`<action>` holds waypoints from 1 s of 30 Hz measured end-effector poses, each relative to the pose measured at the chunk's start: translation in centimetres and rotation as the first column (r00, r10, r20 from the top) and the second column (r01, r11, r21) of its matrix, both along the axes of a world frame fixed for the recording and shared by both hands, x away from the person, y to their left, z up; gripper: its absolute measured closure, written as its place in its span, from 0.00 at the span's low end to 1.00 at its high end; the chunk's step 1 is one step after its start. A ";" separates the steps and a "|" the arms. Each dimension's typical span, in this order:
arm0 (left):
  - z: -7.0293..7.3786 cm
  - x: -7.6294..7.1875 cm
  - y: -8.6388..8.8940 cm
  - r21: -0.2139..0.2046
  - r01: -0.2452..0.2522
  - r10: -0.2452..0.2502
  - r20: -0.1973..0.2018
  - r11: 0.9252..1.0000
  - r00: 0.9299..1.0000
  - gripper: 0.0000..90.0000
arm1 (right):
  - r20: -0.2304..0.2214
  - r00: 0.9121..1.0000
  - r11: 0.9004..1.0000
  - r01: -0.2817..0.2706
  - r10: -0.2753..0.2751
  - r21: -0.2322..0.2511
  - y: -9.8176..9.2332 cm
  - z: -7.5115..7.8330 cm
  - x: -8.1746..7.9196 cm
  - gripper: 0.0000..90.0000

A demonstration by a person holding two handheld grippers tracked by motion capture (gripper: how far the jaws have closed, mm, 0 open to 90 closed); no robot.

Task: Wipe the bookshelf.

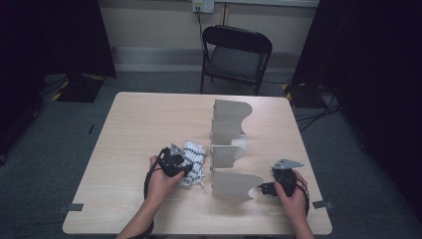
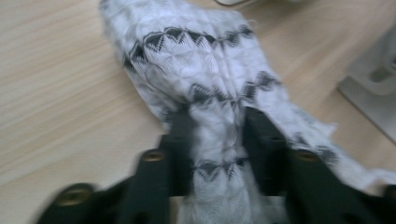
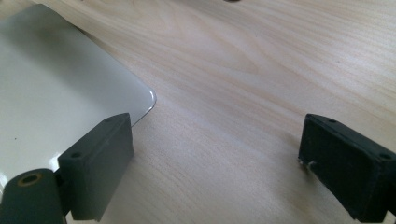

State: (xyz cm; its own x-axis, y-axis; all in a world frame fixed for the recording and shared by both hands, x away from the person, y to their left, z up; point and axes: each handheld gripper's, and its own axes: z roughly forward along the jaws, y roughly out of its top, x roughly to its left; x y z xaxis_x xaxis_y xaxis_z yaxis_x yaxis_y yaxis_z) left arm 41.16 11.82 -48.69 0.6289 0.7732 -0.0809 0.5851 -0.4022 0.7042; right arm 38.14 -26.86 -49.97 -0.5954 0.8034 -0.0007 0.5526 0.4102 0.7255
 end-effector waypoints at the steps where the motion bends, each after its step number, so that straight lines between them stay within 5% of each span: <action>1: 0.1 -0.1 -0.2 0.011 0.000 0.000 0.003 1.000 1.000 0.82 | 0.001 1.000 1.000 0.000 0.000 -0.001 0.0 0.0 0.0 0.10; 4: 0.5 -0.2 -0.6 0.033 -0.005 0.005 -0.005 0.999 1.000 0.88 | 0.001 1.000 1.000 0.000 0.000 0.000 0.0 0.0 0.0 0.10; 7: 1.7 -0.1 -0.4 -0.022 -0.016 0.016 0.006 1.000 1.000 0.90 | 0.001 1.000 1.000 0.000 0.000 0.000 0.0 0.0 0.0 0.10; 15: 10.4 0.8 -0.6 -0.171 -0.015 0.036 0.122 0.985 0.992 0.90 | 0.001 1.000 1.000 0.000 0.000 0.000 0.0 0.0 0.0 0.10; 18: 12.1 1.0 -1.6 -0.177 0.003 0.022 0.138 0.984 0.990 0.90 | 0.000 1.000 1.000 0.000 0.000 0.000 0.0 0.0 0.0 0.10; 22: 11.2 1.3 -2.8 -0.172 0.014 0.005 0.108 0.985 0.994 0.90 | 0.001 1.000 1.000 0.000 0.000 0.000 0.0 0.0 0.0 0.10; 30: 6.7 1.6 -4.2 -0.112 0.051 -0.045 0.055 0.992 0.998 0.90 | 0.000 1.000 1.000 0.000 0.000 0.000 0.0 0.0 0.0 0.10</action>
State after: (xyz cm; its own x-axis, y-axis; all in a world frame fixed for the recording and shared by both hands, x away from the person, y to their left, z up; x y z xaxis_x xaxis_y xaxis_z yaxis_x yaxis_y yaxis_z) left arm 42.73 7.57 -41.95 0.6704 0.7301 -0.1325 0.5287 -0.3447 0.7757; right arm 38.15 -26.86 -49.97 -0.5958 0.8031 -0.0007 0.5525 0.4104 0.7255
